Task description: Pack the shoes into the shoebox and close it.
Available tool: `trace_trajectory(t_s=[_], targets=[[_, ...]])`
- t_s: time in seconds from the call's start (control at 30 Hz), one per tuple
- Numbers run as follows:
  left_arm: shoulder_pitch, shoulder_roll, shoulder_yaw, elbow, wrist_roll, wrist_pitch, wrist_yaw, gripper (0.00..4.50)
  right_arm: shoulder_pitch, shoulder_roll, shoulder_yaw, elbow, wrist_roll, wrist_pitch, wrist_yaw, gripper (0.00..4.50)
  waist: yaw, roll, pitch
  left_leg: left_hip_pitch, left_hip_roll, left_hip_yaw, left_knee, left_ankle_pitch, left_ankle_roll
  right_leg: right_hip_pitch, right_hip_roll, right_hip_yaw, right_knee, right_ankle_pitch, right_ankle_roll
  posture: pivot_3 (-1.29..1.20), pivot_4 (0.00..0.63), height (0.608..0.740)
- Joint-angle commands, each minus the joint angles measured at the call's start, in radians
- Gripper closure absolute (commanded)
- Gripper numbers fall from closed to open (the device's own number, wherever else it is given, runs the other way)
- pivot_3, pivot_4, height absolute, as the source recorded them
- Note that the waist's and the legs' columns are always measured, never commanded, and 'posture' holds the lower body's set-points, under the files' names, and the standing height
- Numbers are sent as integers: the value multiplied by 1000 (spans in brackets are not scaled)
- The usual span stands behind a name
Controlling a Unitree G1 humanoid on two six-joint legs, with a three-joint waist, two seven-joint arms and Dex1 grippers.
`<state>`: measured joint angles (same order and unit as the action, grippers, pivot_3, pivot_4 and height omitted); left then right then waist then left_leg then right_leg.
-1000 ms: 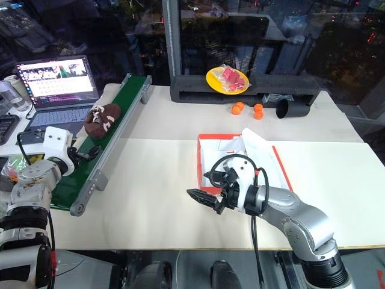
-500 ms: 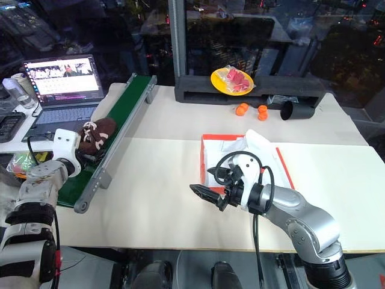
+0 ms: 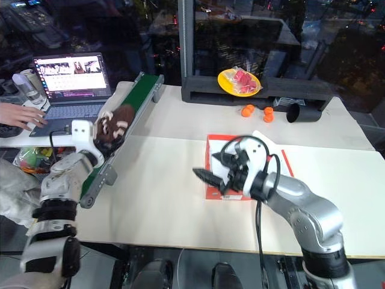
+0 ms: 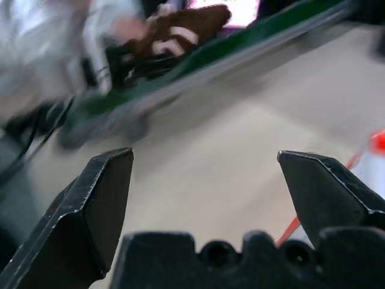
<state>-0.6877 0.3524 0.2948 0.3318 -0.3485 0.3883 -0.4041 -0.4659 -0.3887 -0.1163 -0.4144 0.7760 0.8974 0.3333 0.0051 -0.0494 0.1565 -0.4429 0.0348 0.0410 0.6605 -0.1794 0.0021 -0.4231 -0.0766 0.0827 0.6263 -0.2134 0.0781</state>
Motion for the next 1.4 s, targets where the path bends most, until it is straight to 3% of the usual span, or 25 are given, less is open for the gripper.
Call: trace_trajectory(t_s=[0.03, 0.1, 0.27, 0.57, 0.97, 1.1, 1.33, 1.37, 1.4], targets=[[-29, -98, -35, -209, -110, 80, 18, 1925, -135, 187, -166, 172, 148, 83, -278, 0, -8, 0, 0, 0, 0, 0, 0, 0, 0, 0, 0, 0, 0, 0, 0, 0, 150, 734], [-14, -166, -105, -279, -131, 126, 13, 1925, -183, 274, -192, 202, 228, 133, -353, 0, -15, 1, -1, 0, 0, -2, -1, 0, 0, 0, 0, 0, 0, 0, 0, 0, 150, 734], [16, -246, -206, -350, -147, 181, -1, 1925, -249, 348, -224, 235, 315, 181, -472, 0, -26, 1, 0, -3, 0, -3, -3, 0, 0, -2, 0, -1, 3, 0, 0, 0, 150, 734], [19, -251, -255, -325, -139, 189, -50, 1925, -295, 340, -282, 221, 437, 154, -603, 0, -34, 2, 0, -2, 0, -5, -2, 0, 0, -1, 1, -4, -1, 0, 0, 0, 150, 734], [18, -258, -288, -341, -136, 176, -88, 1925, -274, 336, -303, 250, 484, 77, -650, 0, -42, 3, 0, -3, 0, -7, -2, 0, 1, -1, 1, -5, -2, -1, 0, 0, 150, 734], [18, -255, -290, -337, -123, 167, -81, 1925, -255, 332, -289, 240, 486, 60, -655, 1040, -44, 3, 1, -3, 0, -7, -2, 0, 1, -1, 1, -5, -2, -1, 0, 0, 150, 734], [22, -242, -306, -334, -101, 151, -82, 1925, -258, 326, -264, 241, 489, 46, -645, 3475, -45, 4, 1, -3, 0, -7, -2, 0, 1, -1, 1, -5, -2, -1, 0, 0, 150, 734], [23, -239, -309, -333, -96, 147, -83, 1925, -258, 324, -255, 239, 483, 48, -639, 3752, -45, 4, 1, -3, 0, -7, -2, 0, 1, -1, 1, -5, -2, -1, 0, 0, 150, 734], [24, -237, -313, -332, -93, 146, -85, 1925, -258, 325, -248, 235, 483, 48, -635, 3752, -45, 4, 1, -3, 0, -7, -2, 0, 1, -1, 1, -5, -2, -1, 0, 0, 150, 734]])
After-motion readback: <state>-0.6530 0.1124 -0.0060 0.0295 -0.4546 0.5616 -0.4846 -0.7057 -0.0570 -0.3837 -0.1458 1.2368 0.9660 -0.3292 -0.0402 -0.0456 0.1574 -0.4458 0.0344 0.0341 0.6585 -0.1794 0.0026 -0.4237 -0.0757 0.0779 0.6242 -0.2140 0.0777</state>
